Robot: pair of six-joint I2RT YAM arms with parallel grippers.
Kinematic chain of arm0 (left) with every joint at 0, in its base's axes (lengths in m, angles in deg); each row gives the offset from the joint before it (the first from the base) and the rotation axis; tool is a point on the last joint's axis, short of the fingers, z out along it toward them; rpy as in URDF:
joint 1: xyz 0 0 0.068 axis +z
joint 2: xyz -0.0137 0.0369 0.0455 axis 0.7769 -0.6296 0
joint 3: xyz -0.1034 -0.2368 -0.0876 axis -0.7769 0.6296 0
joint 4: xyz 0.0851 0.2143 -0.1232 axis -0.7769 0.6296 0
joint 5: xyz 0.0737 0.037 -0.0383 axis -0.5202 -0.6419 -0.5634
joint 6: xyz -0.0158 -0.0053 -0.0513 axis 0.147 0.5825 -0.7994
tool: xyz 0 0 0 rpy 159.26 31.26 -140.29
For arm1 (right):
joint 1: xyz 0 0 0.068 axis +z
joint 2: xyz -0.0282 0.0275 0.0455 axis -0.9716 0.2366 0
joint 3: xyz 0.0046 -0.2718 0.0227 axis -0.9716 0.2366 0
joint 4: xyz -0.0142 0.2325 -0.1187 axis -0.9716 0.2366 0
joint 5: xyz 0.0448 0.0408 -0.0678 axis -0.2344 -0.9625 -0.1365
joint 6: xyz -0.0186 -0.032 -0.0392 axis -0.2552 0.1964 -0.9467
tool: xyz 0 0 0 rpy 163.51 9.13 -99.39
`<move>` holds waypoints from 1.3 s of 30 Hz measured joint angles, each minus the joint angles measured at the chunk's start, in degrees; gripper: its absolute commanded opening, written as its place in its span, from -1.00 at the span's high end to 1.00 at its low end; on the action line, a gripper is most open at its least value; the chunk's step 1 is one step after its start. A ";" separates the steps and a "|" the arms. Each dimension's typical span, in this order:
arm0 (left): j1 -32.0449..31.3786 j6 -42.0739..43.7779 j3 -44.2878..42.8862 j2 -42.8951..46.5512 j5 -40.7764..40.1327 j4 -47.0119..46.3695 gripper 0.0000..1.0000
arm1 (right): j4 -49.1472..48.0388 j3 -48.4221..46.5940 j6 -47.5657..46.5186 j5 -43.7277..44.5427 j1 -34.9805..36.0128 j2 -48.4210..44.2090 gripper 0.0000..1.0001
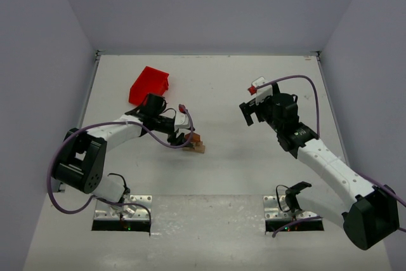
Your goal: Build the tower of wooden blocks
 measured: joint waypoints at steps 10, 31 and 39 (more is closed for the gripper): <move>1.42 3.86 -2.82 0.00 -1.43 4.41 -0.29 | 0.06 0.00 0.00 -0.11 0.00 0.00 -0.97; 3.44 7.40 -3.42 0.63 -5.25 8.18 -0.28 | 0.90 0.00 0.02 -1.05 0.00 -0.02 -0.97; 3.75 7.51 -3.42 1.25 -5.76 8.24 -0.30 | 1.13 0.00 0.02 -1.11 0.00 -0.02 -0.97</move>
